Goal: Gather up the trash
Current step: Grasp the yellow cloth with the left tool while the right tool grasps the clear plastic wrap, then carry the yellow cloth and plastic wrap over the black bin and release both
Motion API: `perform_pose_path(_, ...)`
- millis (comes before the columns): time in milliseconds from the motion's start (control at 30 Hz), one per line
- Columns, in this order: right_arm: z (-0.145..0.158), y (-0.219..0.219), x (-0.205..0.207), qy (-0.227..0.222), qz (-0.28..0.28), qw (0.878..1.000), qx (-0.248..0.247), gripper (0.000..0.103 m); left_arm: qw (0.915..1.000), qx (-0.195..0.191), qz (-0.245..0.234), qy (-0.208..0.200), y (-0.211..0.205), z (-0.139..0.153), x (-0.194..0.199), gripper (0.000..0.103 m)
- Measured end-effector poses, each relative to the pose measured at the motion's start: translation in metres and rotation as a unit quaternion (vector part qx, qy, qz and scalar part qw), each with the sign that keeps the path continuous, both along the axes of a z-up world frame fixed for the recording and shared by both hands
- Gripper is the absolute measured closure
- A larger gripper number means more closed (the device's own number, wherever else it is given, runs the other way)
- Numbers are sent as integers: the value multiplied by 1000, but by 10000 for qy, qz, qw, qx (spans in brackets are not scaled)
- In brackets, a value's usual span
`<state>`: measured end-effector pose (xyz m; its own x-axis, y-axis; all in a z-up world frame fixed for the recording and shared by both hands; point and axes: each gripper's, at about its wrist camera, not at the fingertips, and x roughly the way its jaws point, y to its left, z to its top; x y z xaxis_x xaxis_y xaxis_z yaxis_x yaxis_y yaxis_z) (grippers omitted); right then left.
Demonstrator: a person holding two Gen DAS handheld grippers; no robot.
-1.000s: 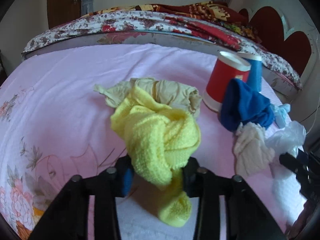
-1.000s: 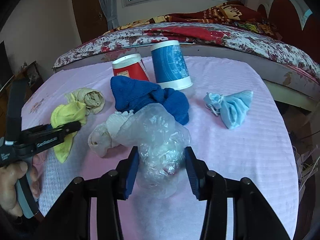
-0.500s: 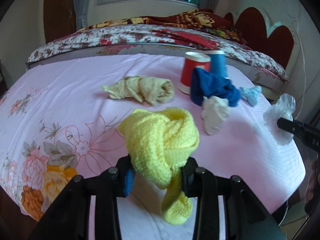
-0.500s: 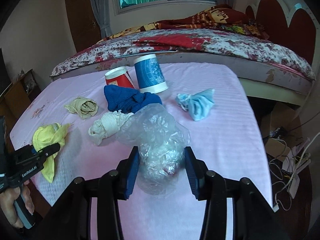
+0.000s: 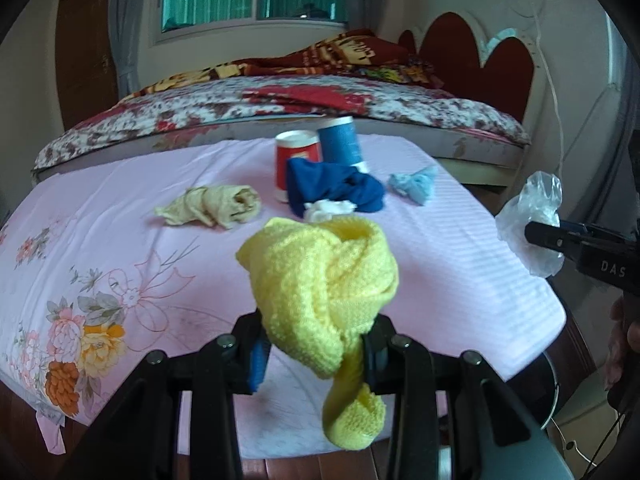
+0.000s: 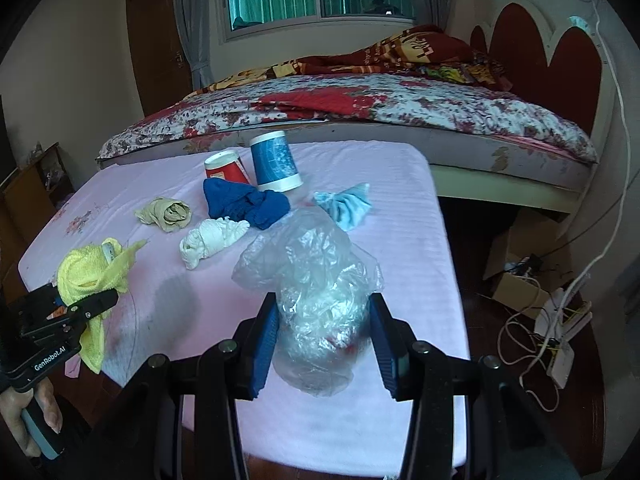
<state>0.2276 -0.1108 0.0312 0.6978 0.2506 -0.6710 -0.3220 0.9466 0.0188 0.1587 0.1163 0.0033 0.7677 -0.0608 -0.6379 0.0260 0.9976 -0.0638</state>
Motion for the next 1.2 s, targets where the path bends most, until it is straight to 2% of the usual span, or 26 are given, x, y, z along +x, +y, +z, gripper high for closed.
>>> perform_pose_path(333,10,-47,-28,-44,-271,9996,-16,57,9990,74,-417,-135,-42,13,-12,65)
perform_pose_path(733,17,-103,-52,-70,-684,9976,16,57,9949,83,-996,-120,-107,11,-19,65)
perform_pose_path(1200,-6,-164,-77,180,-1055,9942,-105,57,9850,136,-1718,-12,-180,-1,-28,65)
